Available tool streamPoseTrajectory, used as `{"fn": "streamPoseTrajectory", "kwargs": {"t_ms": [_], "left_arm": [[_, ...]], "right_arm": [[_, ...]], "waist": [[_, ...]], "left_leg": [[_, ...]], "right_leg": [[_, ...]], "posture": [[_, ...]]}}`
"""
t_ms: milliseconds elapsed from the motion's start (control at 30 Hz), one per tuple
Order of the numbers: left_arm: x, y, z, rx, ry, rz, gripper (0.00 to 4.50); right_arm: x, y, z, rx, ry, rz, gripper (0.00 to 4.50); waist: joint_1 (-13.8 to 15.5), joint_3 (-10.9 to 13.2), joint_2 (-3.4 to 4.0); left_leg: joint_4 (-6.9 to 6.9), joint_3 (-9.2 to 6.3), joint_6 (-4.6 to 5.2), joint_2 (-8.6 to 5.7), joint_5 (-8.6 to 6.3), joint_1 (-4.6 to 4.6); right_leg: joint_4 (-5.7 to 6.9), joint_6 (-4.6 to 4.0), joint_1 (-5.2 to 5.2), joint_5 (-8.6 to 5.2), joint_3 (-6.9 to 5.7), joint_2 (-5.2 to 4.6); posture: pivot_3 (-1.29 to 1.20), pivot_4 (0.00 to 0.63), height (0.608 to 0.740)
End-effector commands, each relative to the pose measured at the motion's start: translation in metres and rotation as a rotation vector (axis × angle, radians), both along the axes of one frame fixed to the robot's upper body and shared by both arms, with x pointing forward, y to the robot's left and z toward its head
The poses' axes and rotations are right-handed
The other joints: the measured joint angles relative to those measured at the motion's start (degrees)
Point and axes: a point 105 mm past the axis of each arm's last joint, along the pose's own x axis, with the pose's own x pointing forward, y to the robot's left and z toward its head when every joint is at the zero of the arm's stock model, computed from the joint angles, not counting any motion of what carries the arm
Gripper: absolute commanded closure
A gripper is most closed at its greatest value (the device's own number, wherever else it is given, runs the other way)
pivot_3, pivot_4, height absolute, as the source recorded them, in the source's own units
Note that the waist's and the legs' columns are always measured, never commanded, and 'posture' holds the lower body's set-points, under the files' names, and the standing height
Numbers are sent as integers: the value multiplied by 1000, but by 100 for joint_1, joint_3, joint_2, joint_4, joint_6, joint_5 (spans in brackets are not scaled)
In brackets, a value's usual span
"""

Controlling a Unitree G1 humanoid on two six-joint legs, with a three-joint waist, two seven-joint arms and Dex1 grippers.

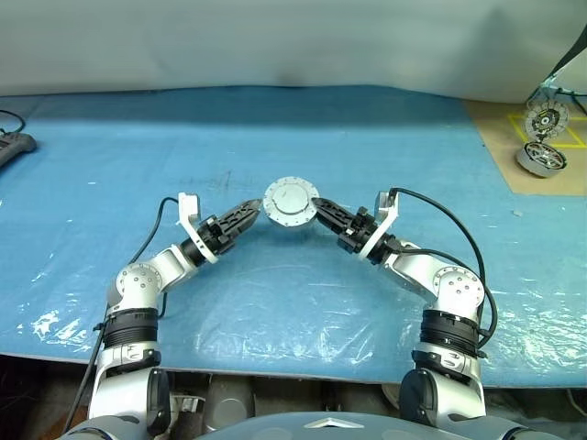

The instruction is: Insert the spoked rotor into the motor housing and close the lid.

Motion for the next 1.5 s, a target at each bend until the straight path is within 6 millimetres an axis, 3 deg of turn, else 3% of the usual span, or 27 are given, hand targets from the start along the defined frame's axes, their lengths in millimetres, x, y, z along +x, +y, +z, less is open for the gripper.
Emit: {"fn": "streamPoseTrajectory", "kwargs": {"t_ms": [33, 133, 333, 600, 700, 800, 900, 1067, 1300, 1500], "left_arm": [[-1, -9, -2, -1, 46, -46, 47], [4, -23, -15, 26, 128, -68, 47], [18, -51, 5, -35, 57, -69, 47], [25, -59, 3, -32, 40, -14, 47], [22, -58, 0, -16, 26, -17, 669], [22, -62, -4, 64, 2, -5, 1660], [23, -54, 4, -13, -8, 13, 1766], [23, -54, 10, 1, -36, 6, 1766], [34, -46, 23, -26, -43, 81, 2069], [50, -23, 33, -44, -52, 200, 2069]], "right_arm": [[-8, 5, 29, 55, -117, 50, 3372], [-9, 5, 33, 46, -135, 64, 3372], [-11, 5, 31, 41, -131, 73, 3372], [-12, 4, 27, 28, -113, 67, 3372], [-12, 5, 25, 18, -109, 60, 3372], [-6, 5, 16, -20, -61, 13, 3372], [0, 3, 8, -82, -32, -29, 3372], [2, 4, 13, -97, -84, -47, 3372], [-4, 9, 14, -54, -81, 29, 1042], [0, 2, 11, -90, -78, -17, 1042]], "waist": [[-6, 0, 0], [0, 0, 0], [24, 1, -2], [12, 1, -2], [13, 1, -2], [17, 1, -2], [14, 1, -2], [13, 1, -2], [12, 1, -2], [8, 2, -2]], "left_leg": [[-1, 0, 0, -1, 0, 0], [-1, -4, 0, -2, 0, -2], [27, -19, 0, -2, 0, -15], [38, -21, 0, -2, 0, -16], [40, -21, 1, -4, 0, -17], [43, -23, 0, -3, 0, -18], [53, -23, 0, -2, 0, -18], [61, -23, 0, -2, 0, -17], [73, -27, 0, -1, 0, -21], [85, -31, 0, 0, 0, -21]], "right_leg": [[-1, 1, 0, 0, 0, 0], [-1, 5, 0, 2, -3, 0], [2, 16, 5, 9, -10, -4], [6, 20, 9, 13, -10, -3], [6, 20, 8, 13, -11, -4], [10, 20, 8, 13, -14, -4], [17, 20, 8, 13, -14, -5], [26, 21, 8, 13, -12, -5], [33, 21, 8, 13, -13, -5], [49, 21, 7, 13, -12, -5]], "posture": [[0, 150, 740], [0, 150, 740], [0, 150, 740], [0, 150, 740], [0, 150, 740], [0, 150, 740], [0, 150, 740], [0, 150, 740], [0, 150, 740], [0, 150, 740]]}}
